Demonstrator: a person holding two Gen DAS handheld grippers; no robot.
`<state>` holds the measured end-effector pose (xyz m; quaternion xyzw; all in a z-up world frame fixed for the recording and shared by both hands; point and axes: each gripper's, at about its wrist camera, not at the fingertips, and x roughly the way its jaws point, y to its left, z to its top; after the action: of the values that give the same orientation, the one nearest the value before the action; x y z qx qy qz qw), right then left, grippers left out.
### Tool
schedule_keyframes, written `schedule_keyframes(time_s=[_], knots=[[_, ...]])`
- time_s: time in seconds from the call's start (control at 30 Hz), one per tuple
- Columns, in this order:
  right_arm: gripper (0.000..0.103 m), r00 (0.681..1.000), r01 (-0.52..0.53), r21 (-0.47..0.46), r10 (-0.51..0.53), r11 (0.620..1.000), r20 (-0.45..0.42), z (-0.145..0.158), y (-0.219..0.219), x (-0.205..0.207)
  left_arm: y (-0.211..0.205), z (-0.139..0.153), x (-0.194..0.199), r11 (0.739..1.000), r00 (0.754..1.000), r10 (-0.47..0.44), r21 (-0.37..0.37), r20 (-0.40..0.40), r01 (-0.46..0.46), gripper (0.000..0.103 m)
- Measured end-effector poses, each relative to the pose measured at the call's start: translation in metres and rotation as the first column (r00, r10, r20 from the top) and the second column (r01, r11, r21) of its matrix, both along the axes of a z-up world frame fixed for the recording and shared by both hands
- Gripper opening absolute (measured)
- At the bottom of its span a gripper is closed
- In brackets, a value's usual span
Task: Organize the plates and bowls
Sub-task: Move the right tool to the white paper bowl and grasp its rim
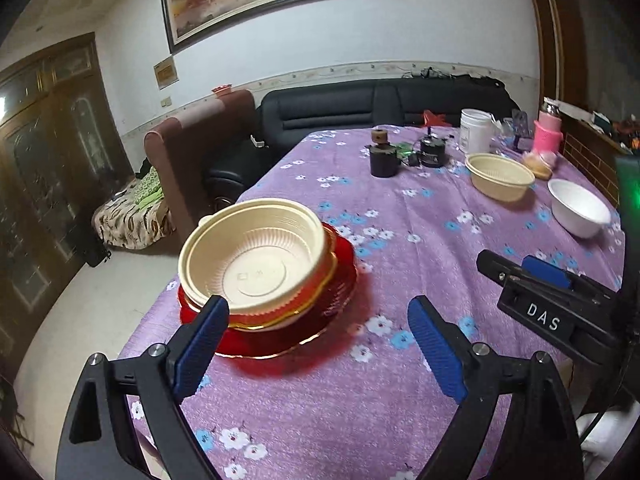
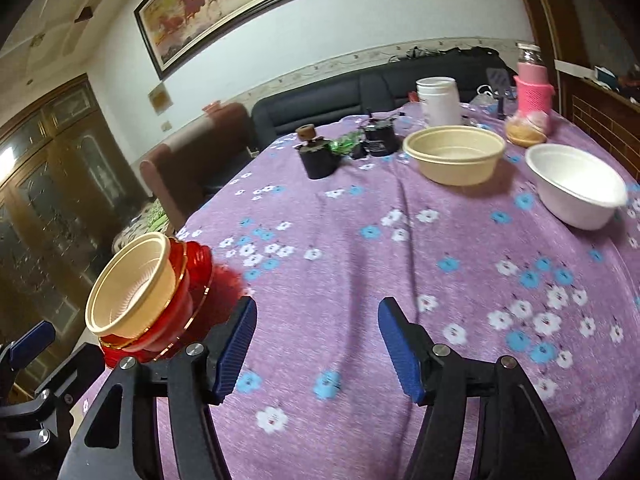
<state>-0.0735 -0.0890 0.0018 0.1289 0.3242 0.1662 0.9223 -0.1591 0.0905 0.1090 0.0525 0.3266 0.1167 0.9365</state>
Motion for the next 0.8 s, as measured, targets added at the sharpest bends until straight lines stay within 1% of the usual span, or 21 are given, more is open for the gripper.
schedule_keyframes(time_s=[0.47, 0.63, 0.73, 0.8], knots=[[0.069, 0.999, 0.025, 0.038, -0.024, 0.999, -0.032, -0.012, -0.032, 0.003, -0.031, -0.008, 0.005, 0.998, 0.999, -0.041, 0.043, -0.032, 0.042, 0.091], [0.07, 0.998, 0.038, 0.037, -0.037, 0.999, -0.044, -0.014, -0.042, 0.007, -0.039, -0.013, 0.009, 0.997, 0.997, -0.068, 0.036, -0.043, 0.069, 0.091], [0.07, 0.998, 0.044, 0.041, -0.042, 0.998, -0.053, -0.014, -0.051, 0.011, -0.042, -0.02, 0.014, 0.996, 0.995, -0.082, 0.028, -0.064, 0.084, 0.091], [0.069, 0.997, 0.066, 0.039, -0.064, 0.997, -0.041, -0.011, -0.062, 0.013, -0.043, -0.025, 0.018, 0.996, 0.993, -0.088, 0.019, -0.084, 0.09, 0.091]])
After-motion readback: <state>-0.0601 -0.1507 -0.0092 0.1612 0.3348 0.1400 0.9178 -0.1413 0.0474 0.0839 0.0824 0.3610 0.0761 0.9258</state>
